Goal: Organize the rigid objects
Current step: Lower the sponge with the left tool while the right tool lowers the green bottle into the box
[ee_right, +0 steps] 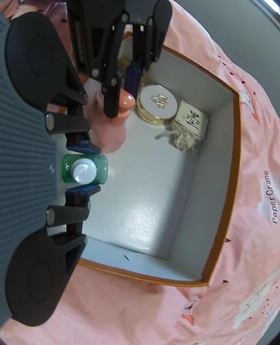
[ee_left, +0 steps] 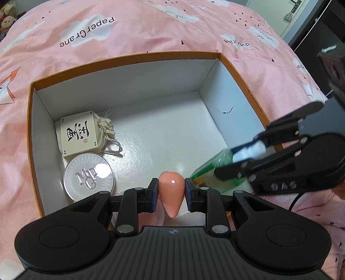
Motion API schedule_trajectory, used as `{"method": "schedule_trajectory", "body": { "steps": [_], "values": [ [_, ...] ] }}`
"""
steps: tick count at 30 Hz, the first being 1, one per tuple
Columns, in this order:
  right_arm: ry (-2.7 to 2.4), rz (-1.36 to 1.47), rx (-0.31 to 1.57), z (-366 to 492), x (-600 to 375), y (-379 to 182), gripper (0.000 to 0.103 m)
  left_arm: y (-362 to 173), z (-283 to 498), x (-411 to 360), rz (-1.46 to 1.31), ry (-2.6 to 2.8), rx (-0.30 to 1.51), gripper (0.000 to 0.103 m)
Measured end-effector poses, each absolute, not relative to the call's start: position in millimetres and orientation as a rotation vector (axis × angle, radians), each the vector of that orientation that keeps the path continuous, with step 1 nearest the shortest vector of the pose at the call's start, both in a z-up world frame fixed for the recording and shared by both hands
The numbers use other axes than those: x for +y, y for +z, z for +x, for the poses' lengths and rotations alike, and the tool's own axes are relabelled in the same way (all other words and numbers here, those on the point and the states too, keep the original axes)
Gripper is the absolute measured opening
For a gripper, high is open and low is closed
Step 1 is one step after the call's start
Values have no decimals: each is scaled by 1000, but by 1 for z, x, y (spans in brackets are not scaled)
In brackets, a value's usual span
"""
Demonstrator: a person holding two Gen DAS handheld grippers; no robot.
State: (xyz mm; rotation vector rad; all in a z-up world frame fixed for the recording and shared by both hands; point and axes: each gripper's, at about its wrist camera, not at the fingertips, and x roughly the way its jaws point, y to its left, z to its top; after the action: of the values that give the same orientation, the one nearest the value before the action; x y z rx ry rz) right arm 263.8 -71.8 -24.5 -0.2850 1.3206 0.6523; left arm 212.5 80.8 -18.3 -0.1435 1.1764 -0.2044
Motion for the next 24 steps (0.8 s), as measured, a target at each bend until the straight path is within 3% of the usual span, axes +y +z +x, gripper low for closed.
{"method": "schedule_trajectory", "body": {
  "steps": [7, 24],
  "values": [
    [646, -202, 1368, 257, -71, -48, 30, -18, 209, 83, -162, -202, 1195, 28],
    [588, -34, 1322, 257, -86, -23, 37, -21, 221, 97, -452, -243, 1297, 31]
  ]
}}
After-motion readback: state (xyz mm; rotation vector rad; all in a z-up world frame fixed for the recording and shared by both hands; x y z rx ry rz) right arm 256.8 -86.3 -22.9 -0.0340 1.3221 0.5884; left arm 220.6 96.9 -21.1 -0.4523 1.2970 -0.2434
